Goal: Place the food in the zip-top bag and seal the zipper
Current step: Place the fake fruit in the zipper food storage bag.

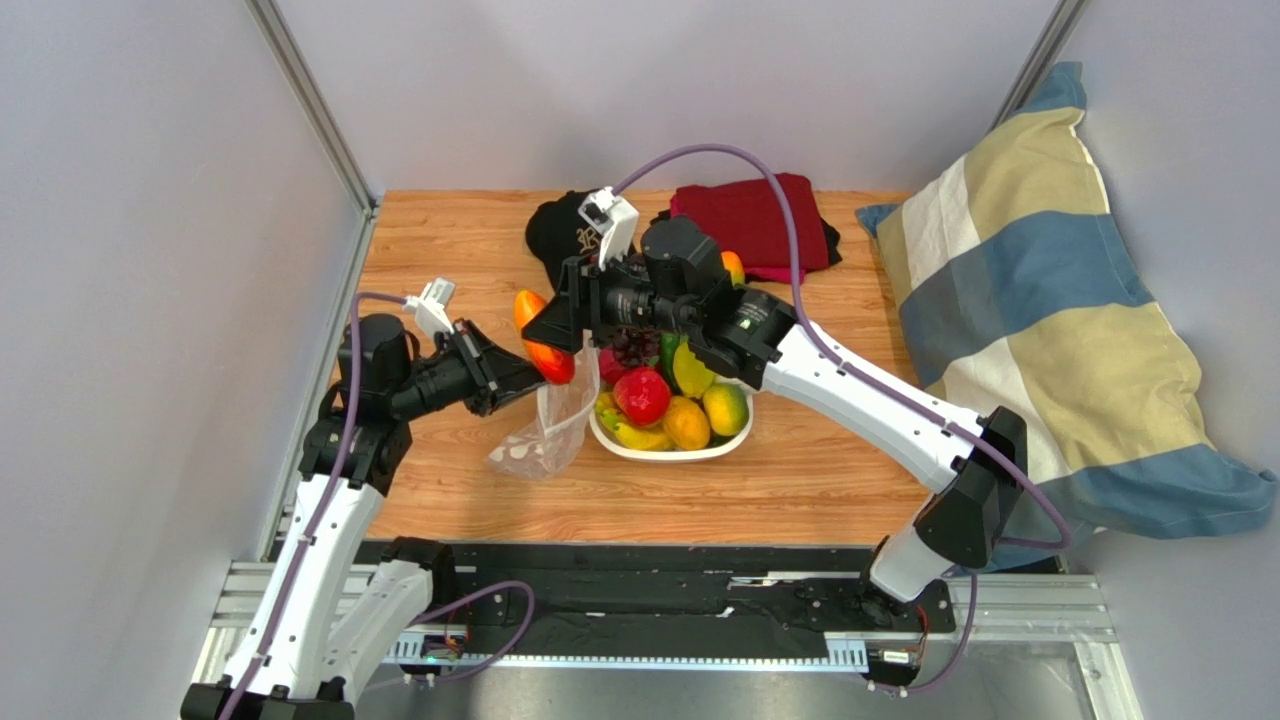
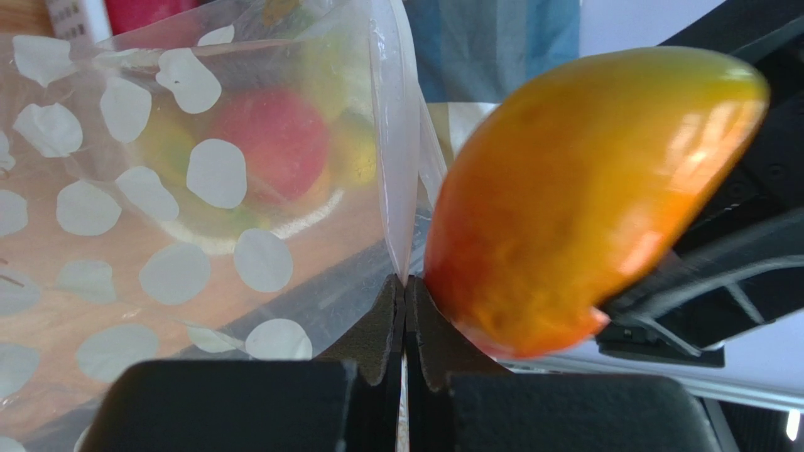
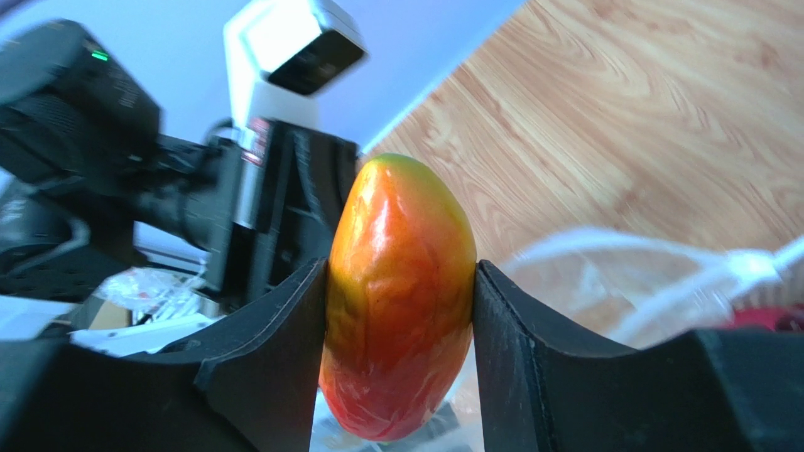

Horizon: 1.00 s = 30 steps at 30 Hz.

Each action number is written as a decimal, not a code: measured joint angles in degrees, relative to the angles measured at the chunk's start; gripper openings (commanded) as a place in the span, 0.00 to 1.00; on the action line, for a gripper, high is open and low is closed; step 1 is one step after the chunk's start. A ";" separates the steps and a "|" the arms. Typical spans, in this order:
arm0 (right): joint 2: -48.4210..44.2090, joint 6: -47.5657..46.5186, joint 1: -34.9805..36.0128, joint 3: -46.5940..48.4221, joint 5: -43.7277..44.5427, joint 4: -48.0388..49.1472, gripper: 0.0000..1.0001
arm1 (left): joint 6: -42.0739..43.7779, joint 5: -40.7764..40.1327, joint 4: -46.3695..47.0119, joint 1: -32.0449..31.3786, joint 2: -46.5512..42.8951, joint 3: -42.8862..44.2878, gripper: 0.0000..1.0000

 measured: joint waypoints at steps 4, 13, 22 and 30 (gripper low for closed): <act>-0.42 0.90 -0.42 -5.31 1.86 0.92 0.00 | -0.33 -0.20 -0.31 2.12 -0.74 -2.34 0.00; -0.94 -1.11 0.00 -11.96 3.02 0.90 0.29 | -2.45 1.16 3.91 3.17 -2.45 -3.45 0.00; 0.31 -8.55 0.44 -13.55 0.57 -1.75 0.87 | 2.86 1.75 4.17 6.32 -3.91 -8.41 0.00; -0.07 -11.82 -0.28 -13.53 -0.13 -4.61 0.87 | 4.72 5.09 8.52 6.51 -6.03 -11.89 0.00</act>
